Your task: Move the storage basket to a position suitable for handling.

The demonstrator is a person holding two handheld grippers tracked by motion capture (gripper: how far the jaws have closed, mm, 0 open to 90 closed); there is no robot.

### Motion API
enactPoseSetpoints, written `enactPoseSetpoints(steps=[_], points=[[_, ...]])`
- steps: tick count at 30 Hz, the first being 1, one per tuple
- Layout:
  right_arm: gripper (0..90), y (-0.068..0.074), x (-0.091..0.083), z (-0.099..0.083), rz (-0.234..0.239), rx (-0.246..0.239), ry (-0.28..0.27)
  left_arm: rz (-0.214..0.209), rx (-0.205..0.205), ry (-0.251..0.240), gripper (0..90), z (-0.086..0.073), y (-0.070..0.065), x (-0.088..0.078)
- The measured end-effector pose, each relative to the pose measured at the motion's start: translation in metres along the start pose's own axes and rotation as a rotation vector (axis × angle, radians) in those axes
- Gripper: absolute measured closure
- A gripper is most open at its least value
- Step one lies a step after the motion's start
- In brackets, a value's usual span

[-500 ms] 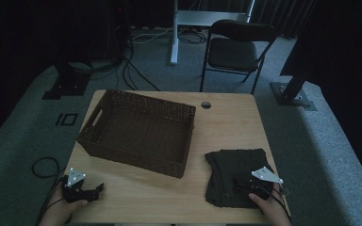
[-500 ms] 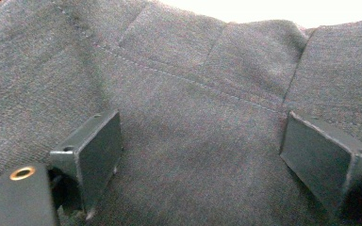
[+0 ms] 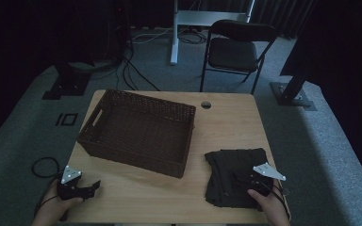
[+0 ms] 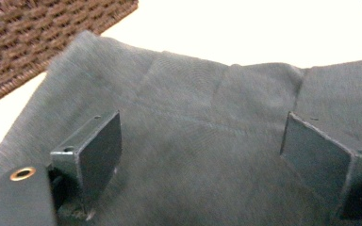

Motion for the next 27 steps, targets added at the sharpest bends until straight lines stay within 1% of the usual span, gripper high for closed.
enactPoseSetpoints(steps=[2, 3, 4, 5, 7, 10, 11, 12, 13, 15, 17, 19, 20, 21, 22, 23, 24, 26, 27], points=[[12.8, 0.004, -0.001, 0.005, 0.010, -0.003, -0.008, -0.005, 0.002, -0.007, 14.8, 0.002, 0.000, -0.002], [12.8, 0.006, -0.001, 0.007, 0.016, -0.002, -0.011, -0.001, 0.011, -0.003, 14.8, 0.003, 0.001, -0.003], [12.8, 0.006, -0.001, 0.007, 0.016, -0.002, -0.011, -0.001, 0.011, -0.003, 14.8, 0.003, 0.001, -0.003], [12.8, 0.010, -0.001, 0.012, 0.026, -0.010, -0.017, 0.003, 0.014, -0.008, 14.8, 0.006, 0.002, -0.006], [12.8, 0.014, 0.000, 0.017, 0.031, -0.012, -0.024, 0.011, 0.018, -0.001, 14.8, 0.008, 0.004, -0.008], [12.8, 0.020, 0.000, 0.024, 0.044, -0.018, -0.034, 0.016, 0.017, -0.008, 14.8, 0.012, 0.006, -0.010], [12.8, 0.022, 0.000, 0.027, 0.047, -0.024, -0.035, 0.022, 0.029, -0.009, 14.8, 0.015, 0.008, -0.012], [12.8, 0.024, 0.001, 0.029, 0.049, -0.030, -0.036, 0.019, 0.022, -0.011, 14.8, 0.017, 0.008, -0.012], [12.8, 0.025, 0.001, 0.031, 0.050, -0.030, -0.037, 0.016, 0.026, -0.013, 14.9, 0.018, 0.009, -0.013], [12.8, 0.028, 0.002, 0.035, 0.052, -0.010, -0.038, 0.018, 0.017, -0.026, 14.9, 0.021, 0.010, -0.015], [12.8, 0.032, 0.003, 0.038, 0.049, -0.019, -0.043, 0.008, 0.004, -0.045, 14.9, 0.023, 0.012, -0.017], [12.8, 0.037, 0.003, 0.042, 0.061, -0.028, -0.048, 0.012, 0.011, -0.052, 14.9, 0.026, 0.013, -0.020], [12.8, 0.037, 0.003, 0.042, 0.061, -0.028, -0.048, 0.012, 0.011, -0.052, 14.9, 0.026, 0.013, -0.020], [12.9, 0.041, 0.002, 0.045, 0.067, -0.041, -0.053, 0.017, 0.015, -0.058, 14.9, 0.030, 0.015, -0.024], [12.9, 0.043, 0.003, 0.047, 0.071, -0.043, -0.059, 0.017, 0.015, -0.058, 14.9, 0.030, 0.015, -0.024], [12.9, 0.045, 0.003, 0.049, 0.075, -0.043, -0.062, 0.018, 0.012, -0.072, 14.9, 0.035, 0.017, -0.027], [12.9, 0.048, 0.003, 0.051, 0.077, -0.045, -0.064, 0.022, 0.016, -0.073, 14.9, 0.037, 0.018, -0.029], [12.9, 0.050, 0.003, 0.052, 0.082, -0.040, -0.063, 0.022, 0.016, -0.073, 14.9, 0.037, 0.018, -0.029], [12.9, 0.054, 0.003, 0.056, 0.091, -0.040, -0.069, 0.026, 0.024, -0.088, 14.9, 0.045, 0.020, -0.034]])
Point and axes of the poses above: each handheld gripper's, and its own axes: x roughly forward along the jaws, z roughly out of its top, y roughly to its left, the point moved 6 cm from there along x, roughly forward along the jaws, and after that the axes turned 13 degrees about -z, right-handed, at the moved point
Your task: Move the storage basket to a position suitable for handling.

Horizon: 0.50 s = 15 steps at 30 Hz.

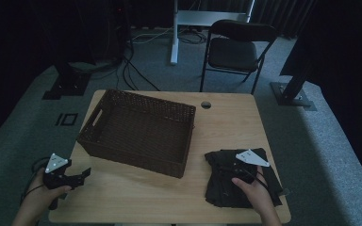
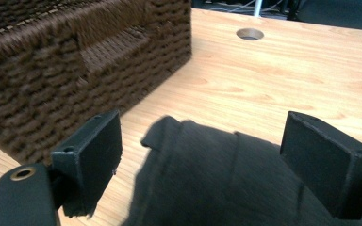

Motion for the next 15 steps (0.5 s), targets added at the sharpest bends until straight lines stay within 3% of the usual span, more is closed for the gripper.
enactPoseSetpoints(steps=[15], points=[[13.0, 0.029, 0.008, 0.029, 0.057, -0.014, -0.026, -0.009, 0.028, -0.074, 14.9, 0.049, 0.011, -0.009]])
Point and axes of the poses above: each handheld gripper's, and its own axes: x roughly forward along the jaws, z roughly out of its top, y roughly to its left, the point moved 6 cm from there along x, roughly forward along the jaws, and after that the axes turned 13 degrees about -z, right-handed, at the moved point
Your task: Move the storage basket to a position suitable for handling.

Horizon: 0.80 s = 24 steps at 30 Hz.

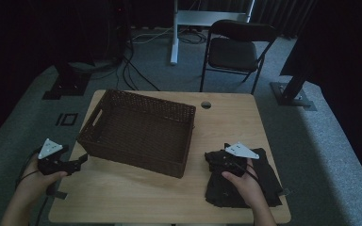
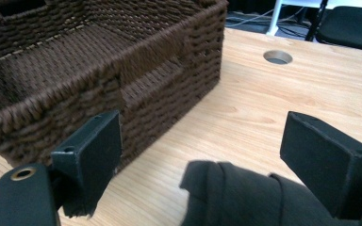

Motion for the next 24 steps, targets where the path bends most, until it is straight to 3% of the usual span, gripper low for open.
enactPoseSetpoints(steps=[5, 10, 13, 17, 24], points=[[13.0, 0.009, 0.004, 0.006, 0.014, 0.000, -0.003, -0.002, -0.020, -0.043, 14.9, 0.015, 0.008, 0.003], [13.0, 0.018, 0.007, 0.011, 0.031, -0.005, -0.008, 0.000, -0.013, -0.055, 14.9, 0.023, 0.016, 0.008], [13.0, 0.023, 0.009, 0.012, 0.039, -0.011, -0.006, -0.006, -0.037, -0.072, 14.9, 0.027, 0.021, 0.013], [13.0, 0.030, 0.011, 0.016, 0.050, 0.002, -0.011, 0.002, -0.035, -0.047, 14.9, 0.031, 0.028, 0.023], [13.0, 0.048, 0.017, 0.027, 0.079, 0.016, -0.027, 0.005, -0.053, -0.050, 15.2, 0.042, 0.040, 0.038]])
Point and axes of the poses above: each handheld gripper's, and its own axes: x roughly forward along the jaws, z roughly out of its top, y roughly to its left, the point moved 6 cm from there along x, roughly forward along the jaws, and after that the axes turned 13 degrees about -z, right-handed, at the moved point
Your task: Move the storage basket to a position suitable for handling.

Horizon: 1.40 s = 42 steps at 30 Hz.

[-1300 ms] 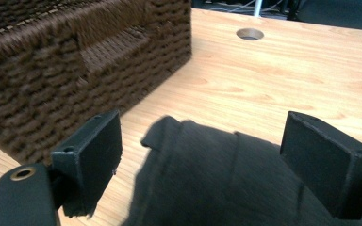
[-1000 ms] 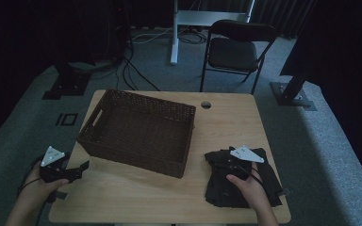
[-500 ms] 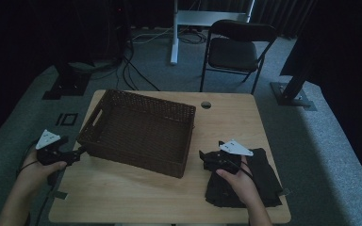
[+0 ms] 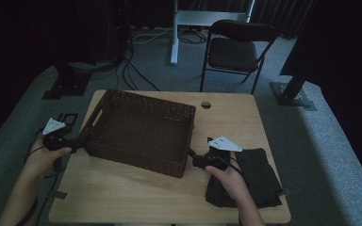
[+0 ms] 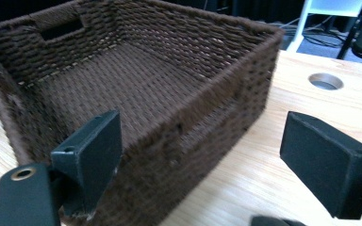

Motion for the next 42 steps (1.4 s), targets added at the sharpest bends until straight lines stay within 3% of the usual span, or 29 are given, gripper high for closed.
enactPoseSetpoints(steps=[9, 15, 20, 23, 27, 29, 35, 42], points=[[13.0, 0.016, 0.013, 0.003, -0.008, 0.003, 0.001, -0.017, 0.009, 0.037, 18.5, 0.000, 0.003, 0.023], [14.2, 0.022, 0.022, 0.002, -0.045, -0.004, -0.003, 0.031, -0.018, 0.011, 27.8, 0.000, 0.011, 0.030], [25.7, 0.026, 0.029, -0.001, -0.071, -0.010, 0.009, 0.031, -0.037, -0.015, 39.7, 0.003, 0.014, 0.035], [30.8, 0.028, 0.032, -0.004, -0.079, -0.008, 0.018, 0.028, -0.031, 0.005, 46.9, 0.002, 0.015, 0.036], [37.0, 0.033, 0.034, -0.007, -0.069, 0.013, 0.032, 0.014, -0.051, 0.033, 63.1, -0.002, 0.012, 0.037], [41.4, 0.035, 0.034, -0.008, -0.059, 0.016, 0.042, 0.029, -0.083, 0.026, 68.7, -0.002, 0.012, 0.037], [48.7, 0.039, 0.033, -0.008, -0.070, 0.022, 0.059, 0.055, -0.110, 0.035, 77.2, -0.004, 0.012, 0.035], [56.5, 0.035, 0.034, -0.007, -0.120, 0.072, 0.080, 0.064, -0.119, 0.054, 77.8, -0.007, 0.004, 0.030]])
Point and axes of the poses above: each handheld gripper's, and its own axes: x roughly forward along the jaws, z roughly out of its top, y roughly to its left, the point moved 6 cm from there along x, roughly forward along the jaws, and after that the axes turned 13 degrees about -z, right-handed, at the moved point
